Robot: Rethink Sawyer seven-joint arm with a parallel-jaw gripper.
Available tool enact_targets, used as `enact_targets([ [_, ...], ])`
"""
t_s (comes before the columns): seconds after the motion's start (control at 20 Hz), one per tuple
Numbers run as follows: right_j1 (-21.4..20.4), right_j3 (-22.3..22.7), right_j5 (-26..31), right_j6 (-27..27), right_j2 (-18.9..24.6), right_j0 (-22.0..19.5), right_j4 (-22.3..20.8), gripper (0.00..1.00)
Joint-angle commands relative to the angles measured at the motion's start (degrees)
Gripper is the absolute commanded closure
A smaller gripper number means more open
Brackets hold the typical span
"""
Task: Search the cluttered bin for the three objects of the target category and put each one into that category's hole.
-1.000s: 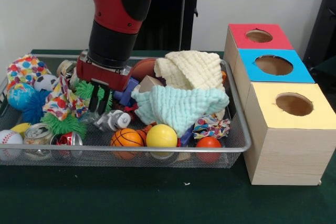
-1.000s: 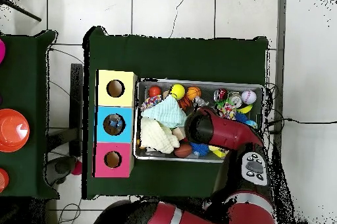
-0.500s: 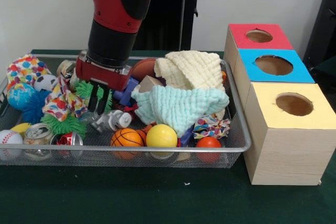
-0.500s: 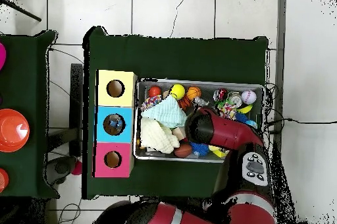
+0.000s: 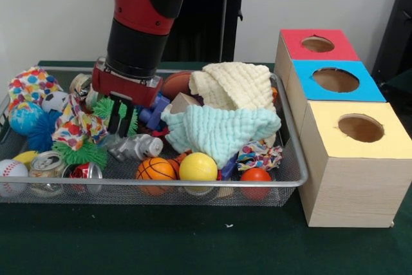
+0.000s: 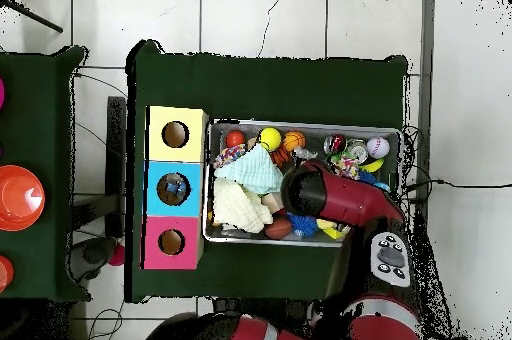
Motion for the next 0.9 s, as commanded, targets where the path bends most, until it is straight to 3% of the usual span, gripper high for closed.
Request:
enact_targets([
  [0.05,-2.15,-0.77,9.02,6.41,5.55,-1.28,2.98,1.00],
  [0.9,-4.02,-0.01,15.65,6.48,7.27,-1.97,5.84,1.00],
])
